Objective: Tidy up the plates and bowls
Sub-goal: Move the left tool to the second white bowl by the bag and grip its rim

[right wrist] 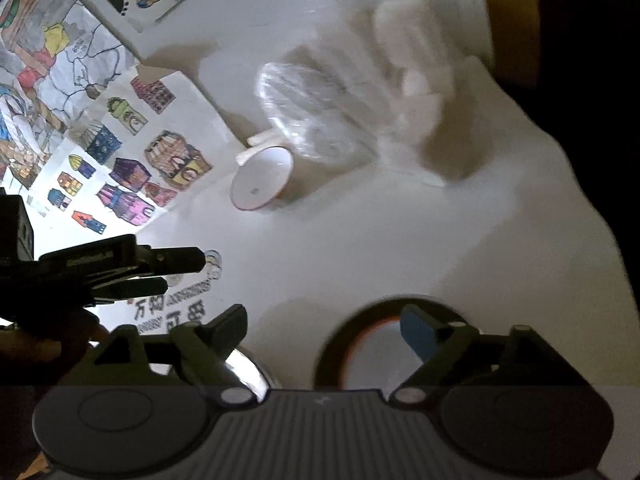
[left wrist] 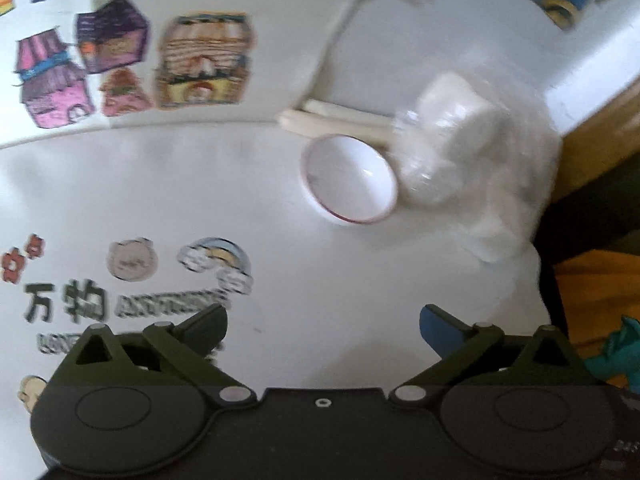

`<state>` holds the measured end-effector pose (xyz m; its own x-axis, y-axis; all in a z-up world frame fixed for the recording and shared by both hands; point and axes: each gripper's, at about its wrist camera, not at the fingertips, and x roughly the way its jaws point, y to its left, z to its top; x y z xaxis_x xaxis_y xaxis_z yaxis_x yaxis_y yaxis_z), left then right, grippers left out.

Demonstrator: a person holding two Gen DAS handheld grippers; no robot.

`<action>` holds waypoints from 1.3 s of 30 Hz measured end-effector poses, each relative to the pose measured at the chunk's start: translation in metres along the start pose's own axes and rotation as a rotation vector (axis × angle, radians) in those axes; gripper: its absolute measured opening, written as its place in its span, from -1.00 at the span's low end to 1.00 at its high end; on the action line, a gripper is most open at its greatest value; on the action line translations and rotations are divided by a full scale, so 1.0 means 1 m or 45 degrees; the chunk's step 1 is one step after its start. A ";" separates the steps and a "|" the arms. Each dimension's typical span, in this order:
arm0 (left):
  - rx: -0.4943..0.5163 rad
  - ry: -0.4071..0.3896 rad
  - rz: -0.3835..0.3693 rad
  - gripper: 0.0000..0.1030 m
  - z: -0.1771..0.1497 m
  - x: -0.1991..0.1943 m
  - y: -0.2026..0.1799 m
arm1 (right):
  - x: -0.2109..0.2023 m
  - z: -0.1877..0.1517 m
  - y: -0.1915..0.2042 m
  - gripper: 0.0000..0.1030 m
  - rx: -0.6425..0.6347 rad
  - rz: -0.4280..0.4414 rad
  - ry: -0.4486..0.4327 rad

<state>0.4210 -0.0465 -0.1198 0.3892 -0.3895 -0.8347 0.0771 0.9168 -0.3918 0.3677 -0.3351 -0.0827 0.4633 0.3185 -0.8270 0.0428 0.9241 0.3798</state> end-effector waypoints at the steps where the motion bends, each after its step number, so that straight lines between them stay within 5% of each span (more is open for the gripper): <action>1: -0.008 0.001 0.008 0.98 0.003 -0.001 0.007 | 0.004 0.001 0.004 0.77 -0.002 0.006 0.005; 11: -0.011 0.008 0.071 0.98 0.028 0.008 0.034 | 0.023 0.013 0.027 0.99 -0.022 0.015 0.011; 23: 0.033 0.016 0.103 0.99 0.052 0.029 0.042 | 0.049 0.024 0.035 0.99 0.002 -0.060 0.038; 39: 0.165 -0.004 0.030 0.99 0.098 0.078 0.035 | 0.104 0.064 0.035 0.99 0.154 -0.180 -0.024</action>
<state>0.5443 -0.0359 -0.1605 0.3953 -0.3676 -0.8418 0.1856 0.9295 -0.3188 0.4740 -0.2827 -0.1292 0.4615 0.1818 -0.8683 0.2145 0.9269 0.3081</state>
